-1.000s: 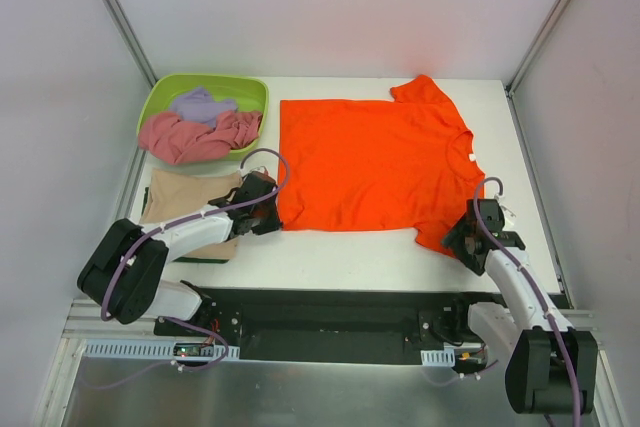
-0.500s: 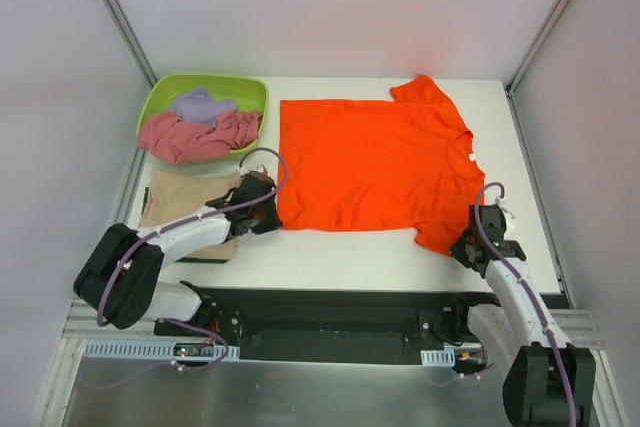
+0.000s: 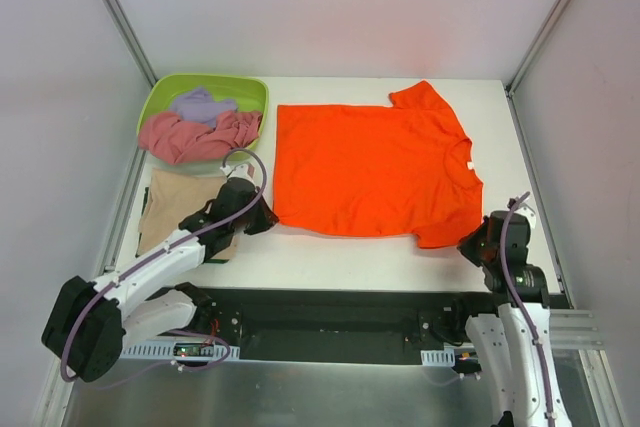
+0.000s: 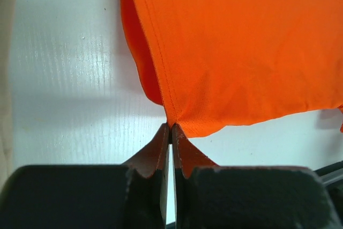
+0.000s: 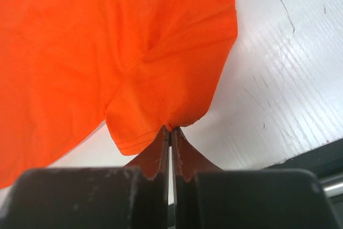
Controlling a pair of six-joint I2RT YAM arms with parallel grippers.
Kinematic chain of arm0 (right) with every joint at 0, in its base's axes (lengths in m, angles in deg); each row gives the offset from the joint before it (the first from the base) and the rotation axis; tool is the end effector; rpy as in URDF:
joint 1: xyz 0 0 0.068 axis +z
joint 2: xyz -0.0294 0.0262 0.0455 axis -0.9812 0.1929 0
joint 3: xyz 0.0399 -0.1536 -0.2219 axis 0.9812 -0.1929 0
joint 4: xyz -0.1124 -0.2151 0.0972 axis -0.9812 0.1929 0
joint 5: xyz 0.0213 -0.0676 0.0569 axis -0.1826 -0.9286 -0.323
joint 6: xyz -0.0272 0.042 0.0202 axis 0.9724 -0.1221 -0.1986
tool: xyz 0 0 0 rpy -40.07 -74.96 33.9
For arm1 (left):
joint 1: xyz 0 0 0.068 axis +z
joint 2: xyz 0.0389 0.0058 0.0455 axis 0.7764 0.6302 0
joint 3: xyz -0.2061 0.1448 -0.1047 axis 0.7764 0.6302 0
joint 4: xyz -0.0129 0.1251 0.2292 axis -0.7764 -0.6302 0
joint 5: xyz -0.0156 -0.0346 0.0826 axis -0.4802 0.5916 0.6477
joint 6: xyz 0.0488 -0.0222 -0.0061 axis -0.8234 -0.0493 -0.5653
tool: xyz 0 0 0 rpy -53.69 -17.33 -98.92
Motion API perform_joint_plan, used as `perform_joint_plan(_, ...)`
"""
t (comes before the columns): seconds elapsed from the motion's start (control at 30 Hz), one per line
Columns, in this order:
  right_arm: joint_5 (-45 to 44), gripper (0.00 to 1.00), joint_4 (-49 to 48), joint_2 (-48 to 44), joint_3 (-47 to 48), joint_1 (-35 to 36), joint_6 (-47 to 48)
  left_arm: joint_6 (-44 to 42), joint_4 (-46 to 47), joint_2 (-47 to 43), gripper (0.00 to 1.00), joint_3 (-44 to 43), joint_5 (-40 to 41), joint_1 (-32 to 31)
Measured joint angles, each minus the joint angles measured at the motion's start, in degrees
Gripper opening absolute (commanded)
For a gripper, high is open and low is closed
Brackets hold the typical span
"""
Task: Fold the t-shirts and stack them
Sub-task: Grap the side of the flattened tshirt closest away from the robot with both arms
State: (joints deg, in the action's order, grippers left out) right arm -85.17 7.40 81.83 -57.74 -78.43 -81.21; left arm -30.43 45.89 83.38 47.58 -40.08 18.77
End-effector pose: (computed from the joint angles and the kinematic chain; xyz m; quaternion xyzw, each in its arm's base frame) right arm 0.1062 -0.0037 0.2330 0.1818 0.8793 0.0223 0.4397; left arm 0.1864 -0.1157 0.2078 -0.0879 0.8843 -0.2654 0.3739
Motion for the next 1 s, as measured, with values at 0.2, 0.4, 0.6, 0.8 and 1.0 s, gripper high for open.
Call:
perform_joint_plan(0.2,2.78,0.01,9.09,-3.37,6.25,0.0,1.4,0.81,-1.4,-7.48,0.0,2.45,-0.5,0.0)
perform_joint_plan(0.4,3.63,0.01,16.79,-8.79,12.96,0.0,2.47,2.01,-3.52,-14.71,0.0,4.9,-2.43,0.0)
perform_joint_plan(0.6,3.72,0.01,20.0,-11.1,16.26,0.0,4.2,2.99,-4.68,-21.33,0.0,6.97,-3.54,0.0)
perform_joint_plan(0.8,3.91,0.01,19.5,-8.37,15.93,0.0,5.4,3.17,-4.94,-20.55,0.0,6.97,-3.43,0.0)
perform_joint_plan(1.0,4.15,0.01,12.79,-2.21,14.08,0.0,5.51,3.04,-5.79,-14.49,0.0,5.46,-1.01,0.0)
